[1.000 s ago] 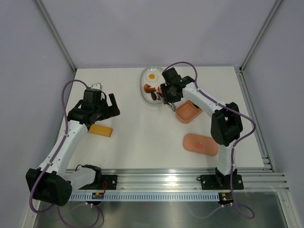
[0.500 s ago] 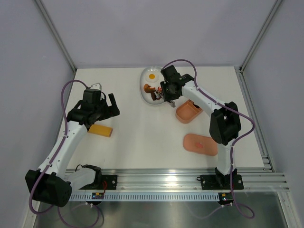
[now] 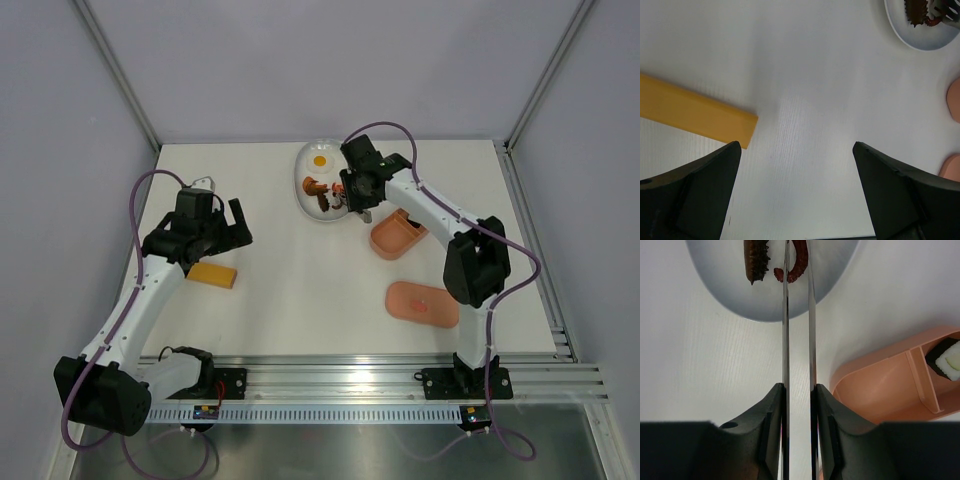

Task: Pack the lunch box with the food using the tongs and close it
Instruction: Pick up the fake food from the plate, then place the fake food in the packing box.

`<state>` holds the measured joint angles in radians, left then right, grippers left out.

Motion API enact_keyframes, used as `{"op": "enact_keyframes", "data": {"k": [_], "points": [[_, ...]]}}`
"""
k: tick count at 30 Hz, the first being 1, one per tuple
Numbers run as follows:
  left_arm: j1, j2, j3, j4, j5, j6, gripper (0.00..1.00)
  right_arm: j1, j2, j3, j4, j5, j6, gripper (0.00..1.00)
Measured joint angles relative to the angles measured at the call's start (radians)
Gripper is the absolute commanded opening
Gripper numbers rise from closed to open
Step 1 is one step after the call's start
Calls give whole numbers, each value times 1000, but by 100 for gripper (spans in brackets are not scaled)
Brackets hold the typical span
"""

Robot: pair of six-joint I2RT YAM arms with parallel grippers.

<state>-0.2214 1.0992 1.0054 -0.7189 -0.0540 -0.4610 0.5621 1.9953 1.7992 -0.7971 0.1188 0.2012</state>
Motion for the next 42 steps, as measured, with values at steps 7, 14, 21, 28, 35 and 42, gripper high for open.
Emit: {"op": "enact_keyframes", "data": {"k": [7, 14, 21, 28, 35, 42], "points": [[0, 3, 0, 1, 3, 0, 99, 0, -33, 13, -9, 3, 0, 27], [0, 4, 0, 2, 3, 0, 99, 0, -144, -23, -7, 33, 2, 27], [0, 23, 0, 3, 3, 0, 99, -8, -381, -167, -30, 97, 10, 28], [0, 41, 0, 15, 6, 0, 99, -48, -579, -322, -94, 161, 34, 27], [0, 60, 0, 30, 15, 0, 99, -54, -685, -459, -146, 179, 84, 28], [0, 61, 0, 34, 20, 0, 99, -54, -701, -583, -154, 171, 124, 28]]}}
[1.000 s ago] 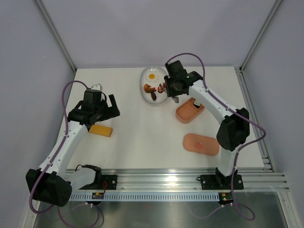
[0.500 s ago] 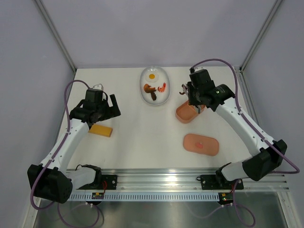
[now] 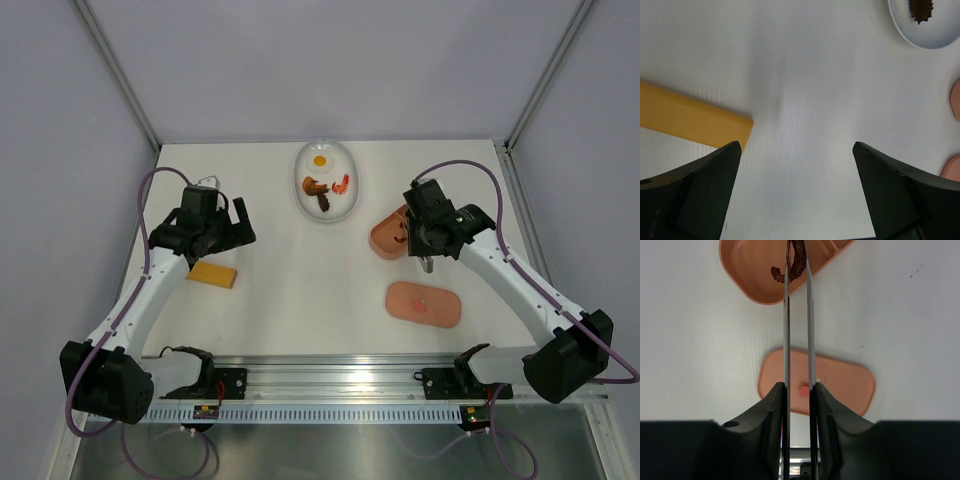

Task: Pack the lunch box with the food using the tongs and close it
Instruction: Place the fake food in the packing box.

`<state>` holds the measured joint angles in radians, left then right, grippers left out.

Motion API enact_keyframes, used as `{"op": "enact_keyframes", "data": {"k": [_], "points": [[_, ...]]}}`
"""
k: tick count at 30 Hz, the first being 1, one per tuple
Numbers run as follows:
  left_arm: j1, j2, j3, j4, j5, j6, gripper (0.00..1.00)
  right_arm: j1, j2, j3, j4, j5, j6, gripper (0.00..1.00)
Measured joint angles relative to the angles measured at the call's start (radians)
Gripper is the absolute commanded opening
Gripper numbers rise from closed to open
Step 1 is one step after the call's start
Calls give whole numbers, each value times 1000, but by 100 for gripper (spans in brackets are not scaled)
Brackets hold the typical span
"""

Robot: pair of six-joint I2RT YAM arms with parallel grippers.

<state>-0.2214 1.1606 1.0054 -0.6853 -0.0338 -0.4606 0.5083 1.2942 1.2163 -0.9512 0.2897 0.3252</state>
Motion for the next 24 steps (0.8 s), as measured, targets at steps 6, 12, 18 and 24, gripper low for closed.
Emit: {"op": "enact_keyframes", "data": {"k": [6, 12, 18, 24], "points": [[0, 0, 0, -1, 1, 0, 99, 0, 1, -31, 9, -22, 14, 29], [0, 0, 0, -1, 0, 0, 99, 0, 8, -33, 31, -24, 16, 31], [0, 0, 0, -1, 0, 0, 99, 0, 35, -33, 48, -38, 16, 34], [0, -1, -2, -1, 0, 0, 99, 0, 67, -33, 60, -47, 17, 46]]}}
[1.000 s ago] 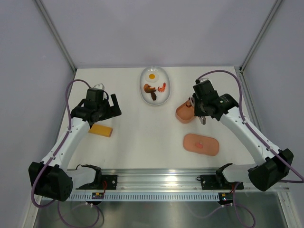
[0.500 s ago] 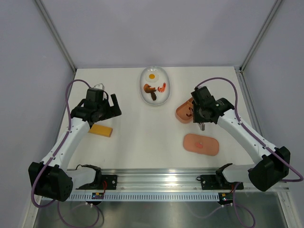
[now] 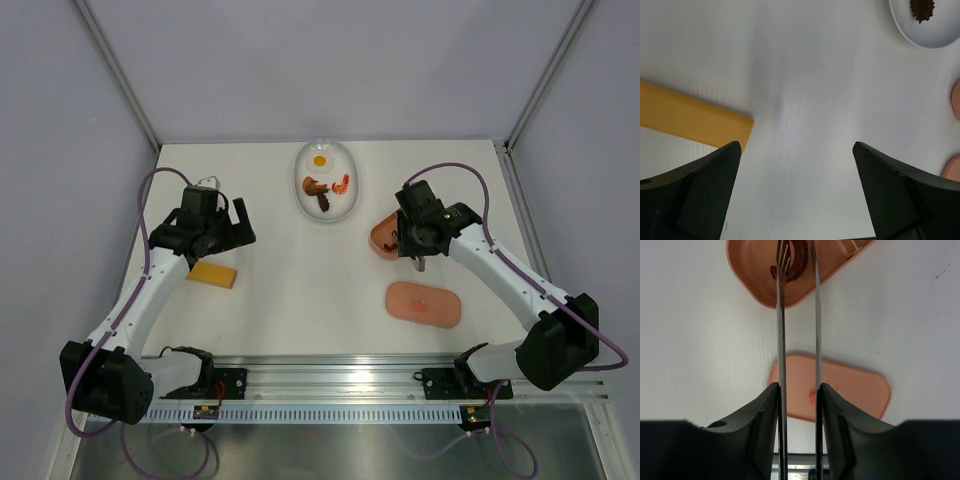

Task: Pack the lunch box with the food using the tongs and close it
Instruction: Place the fake food in the packing box, then pick up the fake food from the plate.

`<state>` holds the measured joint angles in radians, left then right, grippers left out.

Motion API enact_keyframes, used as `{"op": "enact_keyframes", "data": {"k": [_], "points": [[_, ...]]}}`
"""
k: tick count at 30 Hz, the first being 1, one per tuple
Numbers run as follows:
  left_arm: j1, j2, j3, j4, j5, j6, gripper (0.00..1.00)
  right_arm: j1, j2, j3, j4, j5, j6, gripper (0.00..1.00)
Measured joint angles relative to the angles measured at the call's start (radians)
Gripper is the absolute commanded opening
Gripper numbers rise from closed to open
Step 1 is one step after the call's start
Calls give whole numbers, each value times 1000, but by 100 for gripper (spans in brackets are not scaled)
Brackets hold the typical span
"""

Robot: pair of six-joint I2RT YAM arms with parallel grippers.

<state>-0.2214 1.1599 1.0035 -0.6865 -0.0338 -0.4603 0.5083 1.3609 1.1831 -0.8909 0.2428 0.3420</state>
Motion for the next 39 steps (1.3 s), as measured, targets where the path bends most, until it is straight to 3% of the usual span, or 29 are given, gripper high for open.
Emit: {"op": "enact_keyframes", "data": {"k": [18, 30, 39], "points": [[0, -6, 0, -1, -5, 8, 99, 0, 13, 15, 5, -4, 2, 47], [0, -28, 0, -19, -26, 16, 99, 0, 23, 152, 0, -20, -11, 48], [0, -51, 0, -32, -39, 17, 99, 0, 158, 315, 7, -37, -25, 48]]}}
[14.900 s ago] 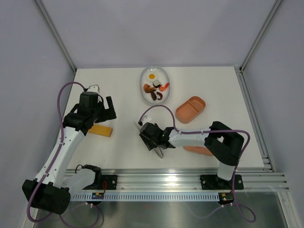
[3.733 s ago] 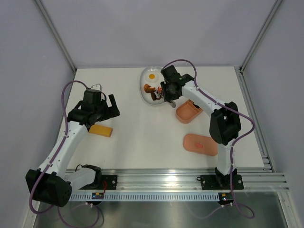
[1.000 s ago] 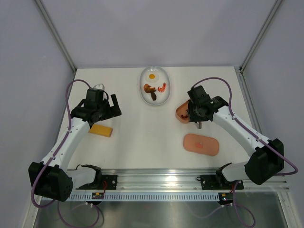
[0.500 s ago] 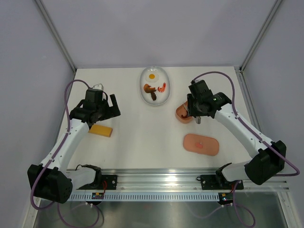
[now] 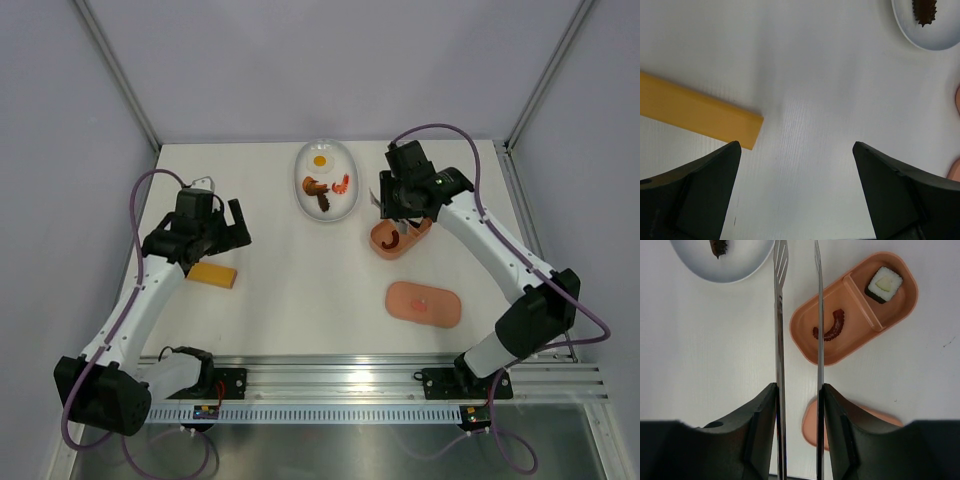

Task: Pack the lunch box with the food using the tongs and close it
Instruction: Pick up the fake food from the plate.

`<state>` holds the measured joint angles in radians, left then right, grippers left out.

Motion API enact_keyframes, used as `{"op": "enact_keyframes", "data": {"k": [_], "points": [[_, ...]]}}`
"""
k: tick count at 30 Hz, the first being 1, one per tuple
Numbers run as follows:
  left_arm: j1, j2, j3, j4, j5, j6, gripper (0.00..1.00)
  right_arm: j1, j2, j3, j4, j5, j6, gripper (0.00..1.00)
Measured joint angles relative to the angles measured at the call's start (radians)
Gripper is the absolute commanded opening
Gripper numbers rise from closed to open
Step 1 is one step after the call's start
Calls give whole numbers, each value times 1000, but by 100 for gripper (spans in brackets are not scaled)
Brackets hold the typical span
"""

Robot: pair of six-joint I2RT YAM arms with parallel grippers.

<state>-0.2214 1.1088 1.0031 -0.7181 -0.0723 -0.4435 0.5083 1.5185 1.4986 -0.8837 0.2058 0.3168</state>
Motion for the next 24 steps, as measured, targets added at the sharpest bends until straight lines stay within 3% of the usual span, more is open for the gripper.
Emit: {"op": "enact_keyframes", "data": {"k": [16, 24], "points": [[0, -21, 0, 0, -18, 22, 99, 0, 467, 458, 6, -49, -4, 48], [0, -22, 0, 0, -18, 25, 99, 0, 583, 524, 23, -39, 17, 48]]}}
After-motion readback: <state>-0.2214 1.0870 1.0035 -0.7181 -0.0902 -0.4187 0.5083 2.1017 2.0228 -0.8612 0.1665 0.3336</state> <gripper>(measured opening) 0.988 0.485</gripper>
